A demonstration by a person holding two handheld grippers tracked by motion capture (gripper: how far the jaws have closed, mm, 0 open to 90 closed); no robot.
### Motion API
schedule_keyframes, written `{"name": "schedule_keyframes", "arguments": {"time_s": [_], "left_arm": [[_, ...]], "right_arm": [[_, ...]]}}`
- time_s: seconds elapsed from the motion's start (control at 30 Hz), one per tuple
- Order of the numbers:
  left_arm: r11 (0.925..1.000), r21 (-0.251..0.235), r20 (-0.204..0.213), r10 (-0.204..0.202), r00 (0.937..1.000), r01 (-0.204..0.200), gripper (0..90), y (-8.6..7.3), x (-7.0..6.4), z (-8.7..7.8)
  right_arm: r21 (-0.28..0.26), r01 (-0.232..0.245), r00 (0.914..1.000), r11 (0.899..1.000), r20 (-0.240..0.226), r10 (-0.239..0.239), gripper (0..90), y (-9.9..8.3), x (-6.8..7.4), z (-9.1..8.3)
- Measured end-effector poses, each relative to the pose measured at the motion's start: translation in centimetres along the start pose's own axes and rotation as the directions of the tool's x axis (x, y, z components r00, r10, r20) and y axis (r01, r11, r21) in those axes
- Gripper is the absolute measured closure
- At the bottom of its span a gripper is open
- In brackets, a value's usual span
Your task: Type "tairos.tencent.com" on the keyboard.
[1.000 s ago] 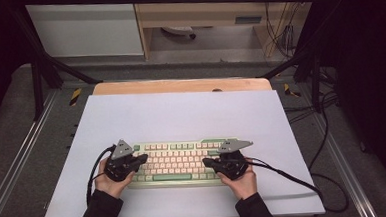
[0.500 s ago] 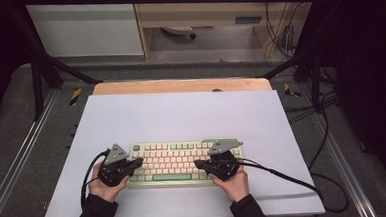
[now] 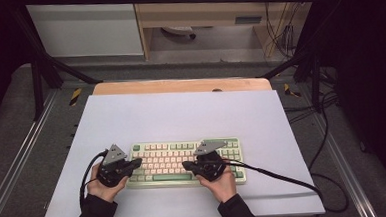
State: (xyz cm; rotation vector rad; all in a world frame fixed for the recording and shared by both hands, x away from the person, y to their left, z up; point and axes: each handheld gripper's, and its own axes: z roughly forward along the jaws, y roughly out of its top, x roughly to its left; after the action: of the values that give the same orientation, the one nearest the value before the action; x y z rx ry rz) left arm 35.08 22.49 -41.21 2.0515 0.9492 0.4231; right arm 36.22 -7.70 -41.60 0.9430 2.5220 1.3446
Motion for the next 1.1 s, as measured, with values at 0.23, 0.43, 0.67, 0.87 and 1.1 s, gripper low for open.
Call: {"name": "schedule_keyframes", "arguments": {"time_s": [0.23,0.43,0.67,0.87,1.1], "left_arm": [[1.0000,0.001,-0.002,-0.003,1.0000,0.003,90.0,-0.1,0.1,0.0],[1.0000,0.002,0.000,-0.004,1.0000,0.004,90.0,-0.1,0.2,0.1],[1.0000,0.002,-0.002,-0.004,1.0000,0.004,90.0,-0.1,0.2,0.1],[1.0000,0.002,-0.002,-0.002,1.0000,0.002,90.0,-0.1,0.2,0.1],[1.0000,0.006,-0.002,-0.003,1.0000,0.003,90.0,-0.2,0.2,0.1]], "right_arm": [[0.014,0.007,1.0000,1.000,0.003,-0.007,90.0,0.2,0.3,1.0],[0.023,-0.005,1.0000,1.000,0.003,0.005,90.0,0.0,0.2,1.8],[0.020,-0.010,0.9999,1.000,-0.011,0.010,90.0,-0.1,0.4,2.4],[0.034,0.005,0.9999,0.999,-0.014,-0.005,90.0,-0.1,0.7,2.7],[0.043,0.009,0.9999,0.999,-0.013,-0.009,90.0,-0.3,0.8,2.9]]}}
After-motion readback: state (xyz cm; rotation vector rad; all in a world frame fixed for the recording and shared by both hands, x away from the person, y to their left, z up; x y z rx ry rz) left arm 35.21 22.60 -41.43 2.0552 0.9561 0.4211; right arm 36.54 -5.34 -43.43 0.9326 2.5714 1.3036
